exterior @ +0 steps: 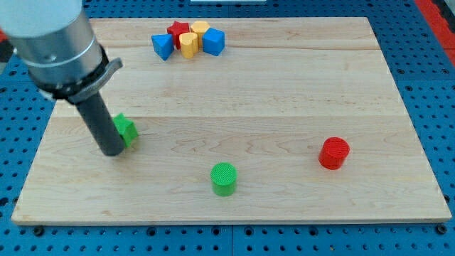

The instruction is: Move green star below blue triangle

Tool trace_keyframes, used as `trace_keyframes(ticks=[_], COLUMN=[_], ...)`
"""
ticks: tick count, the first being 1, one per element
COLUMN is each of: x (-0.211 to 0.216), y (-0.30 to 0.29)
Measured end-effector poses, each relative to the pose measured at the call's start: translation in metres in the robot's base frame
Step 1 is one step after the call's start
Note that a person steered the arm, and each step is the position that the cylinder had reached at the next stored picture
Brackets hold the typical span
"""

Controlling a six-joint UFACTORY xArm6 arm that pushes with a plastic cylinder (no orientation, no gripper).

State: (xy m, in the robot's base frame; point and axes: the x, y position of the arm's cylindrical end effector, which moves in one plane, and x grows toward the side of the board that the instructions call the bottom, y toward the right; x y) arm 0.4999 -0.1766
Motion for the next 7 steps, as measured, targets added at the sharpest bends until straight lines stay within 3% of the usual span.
trace_keyframes(ticks=[1, 3, 4, 5, 6, 7], x=[-0.009, -0.104, -0.106, -0.094, -0.042, -0.035], y=[-0.032, 0.087, 0.070, 0.018, 0.035, 0.111])
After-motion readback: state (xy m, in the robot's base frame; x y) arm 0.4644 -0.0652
